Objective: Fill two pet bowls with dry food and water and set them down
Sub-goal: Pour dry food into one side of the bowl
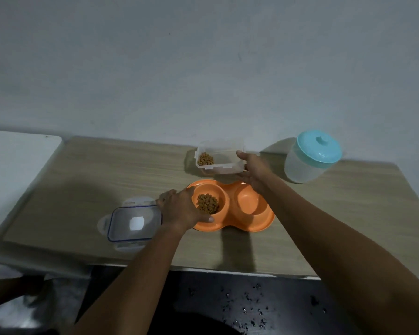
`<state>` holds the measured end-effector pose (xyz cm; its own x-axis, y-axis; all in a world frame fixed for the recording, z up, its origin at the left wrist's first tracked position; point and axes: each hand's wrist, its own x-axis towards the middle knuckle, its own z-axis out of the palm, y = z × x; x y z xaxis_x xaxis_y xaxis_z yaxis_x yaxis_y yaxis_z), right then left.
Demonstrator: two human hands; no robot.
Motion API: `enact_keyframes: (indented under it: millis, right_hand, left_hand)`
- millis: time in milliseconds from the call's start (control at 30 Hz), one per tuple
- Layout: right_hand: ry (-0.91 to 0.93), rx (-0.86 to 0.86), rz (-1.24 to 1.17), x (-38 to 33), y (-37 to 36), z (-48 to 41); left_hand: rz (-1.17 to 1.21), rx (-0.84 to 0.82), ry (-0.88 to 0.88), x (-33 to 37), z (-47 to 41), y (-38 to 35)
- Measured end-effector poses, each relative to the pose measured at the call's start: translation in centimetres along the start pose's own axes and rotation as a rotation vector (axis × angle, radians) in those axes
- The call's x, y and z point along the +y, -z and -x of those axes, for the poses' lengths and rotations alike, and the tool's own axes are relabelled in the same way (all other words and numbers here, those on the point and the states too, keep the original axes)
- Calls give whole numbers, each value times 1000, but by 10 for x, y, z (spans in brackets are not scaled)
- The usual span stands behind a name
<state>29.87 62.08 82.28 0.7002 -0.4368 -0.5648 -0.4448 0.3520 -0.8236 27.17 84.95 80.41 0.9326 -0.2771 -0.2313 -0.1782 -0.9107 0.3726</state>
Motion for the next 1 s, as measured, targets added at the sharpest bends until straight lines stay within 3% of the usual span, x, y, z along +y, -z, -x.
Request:
enact_keyframes:
  millis: [233, 567, 1000]
  right_hand:
    - [12, 104, 134, 2, -24, -31]
    - [-5, 81, 43, 16, -27, -45]
    - [49, 119, 216, 22, -21, -50]
  left_hand:
    - [-33, -6, 32, 2, -4, -1]
    - [-21, -29, 45, 6, 0, 7]
    - [-41, -47, 44, 7, 0, 8]
